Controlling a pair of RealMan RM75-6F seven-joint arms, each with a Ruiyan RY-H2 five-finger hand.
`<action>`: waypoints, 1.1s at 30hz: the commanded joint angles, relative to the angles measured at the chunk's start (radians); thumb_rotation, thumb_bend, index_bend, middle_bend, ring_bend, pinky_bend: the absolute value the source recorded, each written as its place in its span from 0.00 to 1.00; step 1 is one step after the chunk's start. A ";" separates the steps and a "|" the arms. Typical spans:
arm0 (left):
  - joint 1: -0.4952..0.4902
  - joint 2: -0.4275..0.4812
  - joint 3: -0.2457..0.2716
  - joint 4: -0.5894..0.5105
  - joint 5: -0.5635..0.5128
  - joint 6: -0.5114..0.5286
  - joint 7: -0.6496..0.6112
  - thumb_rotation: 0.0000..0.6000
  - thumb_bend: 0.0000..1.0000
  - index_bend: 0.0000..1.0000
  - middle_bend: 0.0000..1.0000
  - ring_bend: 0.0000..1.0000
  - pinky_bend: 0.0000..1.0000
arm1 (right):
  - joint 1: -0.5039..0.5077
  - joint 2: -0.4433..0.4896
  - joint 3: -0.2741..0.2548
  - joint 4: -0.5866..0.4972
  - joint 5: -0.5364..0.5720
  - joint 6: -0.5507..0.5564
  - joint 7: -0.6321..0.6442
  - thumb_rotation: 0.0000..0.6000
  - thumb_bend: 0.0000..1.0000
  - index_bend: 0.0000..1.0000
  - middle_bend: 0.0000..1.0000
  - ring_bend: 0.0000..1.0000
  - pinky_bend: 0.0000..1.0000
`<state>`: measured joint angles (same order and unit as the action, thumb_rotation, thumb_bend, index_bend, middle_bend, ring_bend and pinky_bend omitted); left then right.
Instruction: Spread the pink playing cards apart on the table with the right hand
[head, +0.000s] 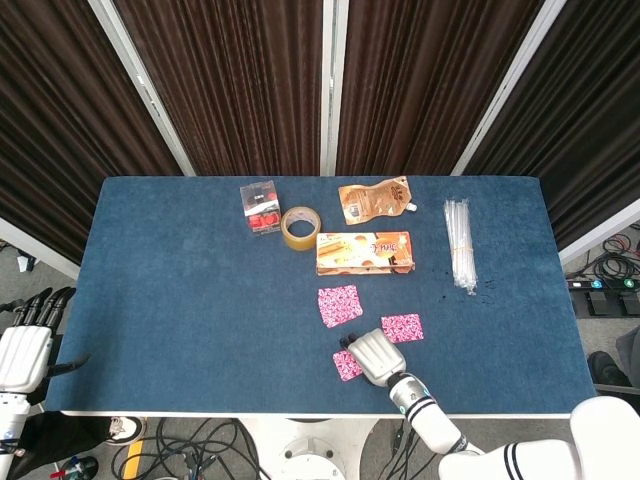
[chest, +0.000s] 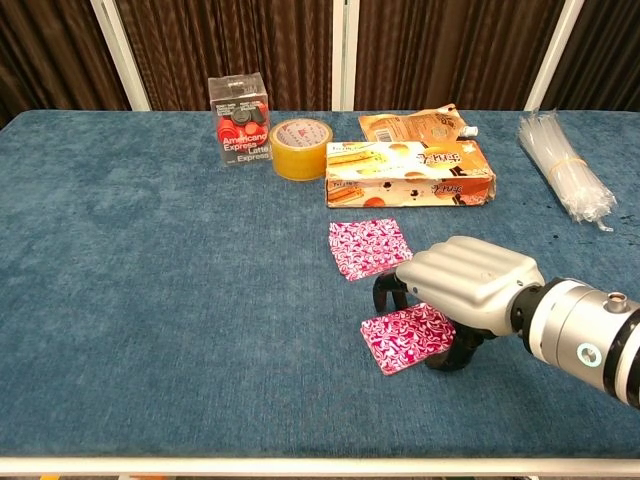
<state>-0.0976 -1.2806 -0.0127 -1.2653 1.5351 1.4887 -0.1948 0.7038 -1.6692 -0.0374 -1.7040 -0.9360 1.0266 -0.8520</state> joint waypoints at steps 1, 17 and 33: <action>0.001 0.000 0.000 0.001 0.001 0.002 -0.001 1.00 0.00 0.06 0.07 0.00 0.10 | 0.003 0.005 0.002 -0.004 0.000 -0.002 0.004 1.00 0.11 0.21 0.20 0.64 0.76; -0.002 0.004 0.000 -0.013 0.005 0.001 0.017 1.00 0.00 0.06 0.07 0.00 0.10 | -0.056 0.189 0.006 -0.144 -0.133 0.138 0.082 1.00 0.10 0.18 0.19 0.64 0.76; -0.008 0.013 -0.001 -0.051 0.015 0.006 0.057 1.00 0.00 0.06 0.07 0.00 0.10 | -0.275 0.396 -0.072 0.052 -0.378 0.304 0.478 1.00 0.08 0.02 0.01 0.00 0.00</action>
<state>-0.1053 -1.2696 -0.0141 -1.3138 1.5486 1.4929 -0.1401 0.4726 -1.2990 -0.0890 -1.7054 -1.2813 1.2990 -0.4127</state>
